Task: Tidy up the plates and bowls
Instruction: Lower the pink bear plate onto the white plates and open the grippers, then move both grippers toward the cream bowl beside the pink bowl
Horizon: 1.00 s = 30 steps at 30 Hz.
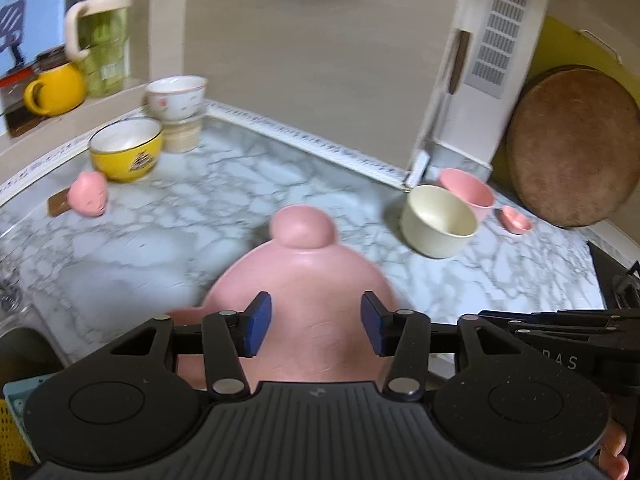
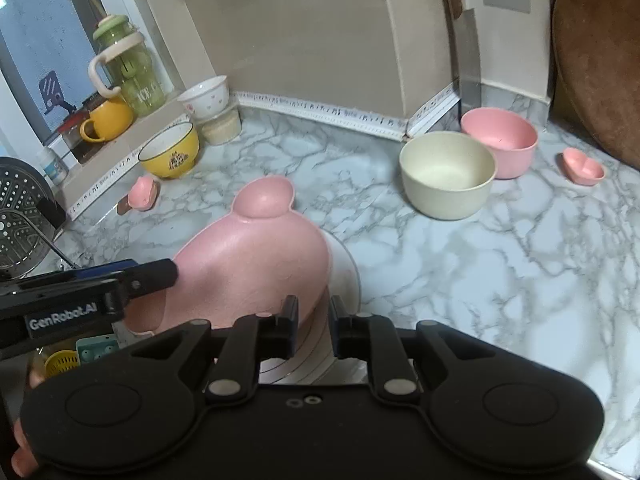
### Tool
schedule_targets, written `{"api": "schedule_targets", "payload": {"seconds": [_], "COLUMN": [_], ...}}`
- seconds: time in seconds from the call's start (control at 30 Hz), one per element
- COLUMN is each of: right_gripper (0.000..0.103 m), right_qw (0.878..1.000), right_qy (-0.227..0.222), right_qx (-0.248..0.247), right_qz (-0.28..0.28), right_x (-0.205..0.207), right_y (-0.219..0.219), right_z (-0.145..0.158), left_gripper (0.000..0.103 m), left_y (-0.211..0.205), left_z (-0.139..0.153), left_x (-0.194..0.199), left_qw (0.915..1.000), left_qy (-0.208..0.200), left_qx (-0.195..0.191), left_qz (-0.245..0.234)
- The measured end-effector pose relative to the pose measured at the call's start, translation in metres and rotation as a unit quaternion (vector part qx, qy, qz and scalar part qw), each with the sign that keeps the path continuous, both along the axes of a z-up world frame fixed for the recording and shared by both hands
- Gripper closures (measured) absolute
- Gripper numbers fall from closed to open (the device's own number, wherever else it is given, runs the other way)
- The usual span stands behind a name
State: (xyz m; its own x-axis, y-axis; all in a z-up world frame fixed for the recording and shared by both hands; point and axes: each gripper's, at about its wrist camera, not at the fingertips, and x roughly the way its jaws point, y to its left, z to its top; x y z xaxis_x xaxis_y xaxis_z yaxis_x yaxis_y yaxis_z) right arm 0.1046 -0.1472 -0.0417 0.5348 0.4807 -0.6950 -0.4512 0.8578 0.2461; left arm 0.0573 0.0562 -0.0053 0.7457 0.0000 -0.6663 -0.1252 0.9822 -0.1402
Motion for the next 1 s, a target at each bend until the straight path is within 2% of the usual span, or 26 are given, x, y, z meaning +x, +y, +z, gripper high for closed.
{"api": "schedule_targets", "payload": {"seconds": [0.1, 0.43, 0.53, 0.6, 0.73, 0.87, 0.9, 1.0], "right_gripper": [0.085, 0.078, 0.064, 0.044, 0.027, 0.006, 0.002, 0.001], "right_qw": [1.000, 0.999, 0.998, 0.998, 0.997, 0.997, 0.997, 0.997], "right_qy": [-0.014, -0.032, -0.038, -0.049, -0.059, -0.070, -0.071, -0.058], "right_qx": [-0.001, -0.013, -0.011, -0.012, -0.014, -0.007, -0.004, 0.009], "right_qz": [-0.004, -0.038, -0.043, -0.043, -0.037, -0.039, -0.044, -0.047], "right_x": [0.002, 0.040, 0.052, 0.058, 0.074, 0.094, 0.100, 0.122], "right_y": [-0.013, -0.065, -0.079, -0.087, -0.098, -0.108, -0.111, -0.115], "right_z": [0.007, 0.017, 0.018, 0.019, 0.021, 0.020, 0.020, 0.017], "left_gripper": [0.044, 0.038, 0.033, 0.030, 0.026, 0.024, 0.024, 0.024], "left_y": [-0.015, -0.064, -0.076, -0.083, -0.093, -0.100, -0.101, -0.100], "left_z": [0.005, 0.010, 0.010, 0.011, 0.010, 0.006, 0.004, -0.002], "left_x": [0.006, 0.052, 0.069, 0.077, 0.100, 0.123, 0.131, 0.152], "left_qw": [0.9998, 0.9989, 0.9988, 0.9988, 0.9990, 0.9990, 0.9992, 0.9998], "left_qy": [-0.010, -0.024, -0.026, -0.027, -0.025, -0.027, -0.023, -0.015], "left_qx": [0.009, 0.012, 0.010, 0.009, 0.006, 0.012, 0.014, 0.006], "left_qz": [-0.012, -0.040, -0.041, -0.040, -0.036, -0.033, -0.028, -0.012]}}
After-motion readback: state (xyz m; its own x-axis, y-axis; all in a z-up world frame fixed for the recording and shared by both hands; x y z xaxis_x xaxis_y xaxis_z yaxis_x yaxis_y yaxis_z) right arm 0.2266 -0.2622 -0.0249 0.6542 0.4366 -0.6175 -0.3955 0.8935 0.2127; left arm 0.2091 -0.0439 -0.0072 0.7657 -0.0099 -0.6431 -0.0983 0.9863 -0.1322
